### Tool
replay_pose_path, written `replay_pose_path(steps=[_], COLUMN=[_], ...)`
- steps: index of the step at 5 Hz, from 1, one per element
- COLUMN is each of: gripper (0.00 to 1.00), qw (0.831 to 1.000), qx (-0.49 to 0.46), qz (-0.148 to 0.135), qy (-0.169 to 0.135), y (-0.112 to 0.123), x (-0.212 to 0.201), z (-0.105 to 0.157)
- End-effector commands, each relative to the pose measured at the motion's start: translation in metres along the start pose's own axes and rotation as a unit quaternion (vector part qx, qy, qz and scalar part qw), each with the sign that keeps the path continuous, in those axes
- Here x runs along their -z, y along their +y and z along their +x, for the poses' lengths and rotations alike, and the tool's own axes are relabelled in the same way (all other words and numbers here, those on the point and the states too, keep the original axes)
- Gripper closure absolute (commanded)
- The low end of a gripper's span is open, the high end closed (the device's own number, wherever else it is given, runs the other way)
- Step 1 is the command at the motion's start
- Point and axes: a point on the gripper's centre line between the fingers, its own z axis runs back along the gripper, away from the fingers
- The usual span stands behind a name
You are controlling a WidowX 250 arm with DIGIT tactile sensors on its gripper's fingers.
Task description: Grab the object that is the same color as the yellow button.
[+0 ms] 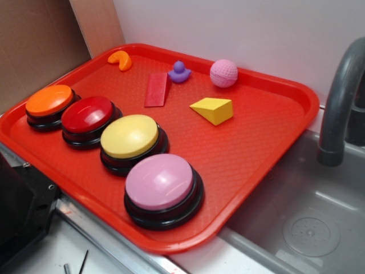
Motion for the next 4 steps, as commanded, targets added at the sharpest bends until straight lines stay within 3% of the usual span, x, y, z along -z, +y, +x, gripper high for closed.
replay_pose_path(steps=[1,2,3,4], gripper=[0.00,0.00,0.00,0.00], qw=[1.000,1.000,0.994,0.984], qx=[0.000,-0.017,-0.102,-0.173], qz=[0.000,-0.012,-0.009,0.013], qy=[0.000,0.017,0.033,0.027], y=[0.000,0.001,0.004,0.001], x=[0.000,0.006,0.019,0.031], z=[0.000,0.005,0.019,0.032])
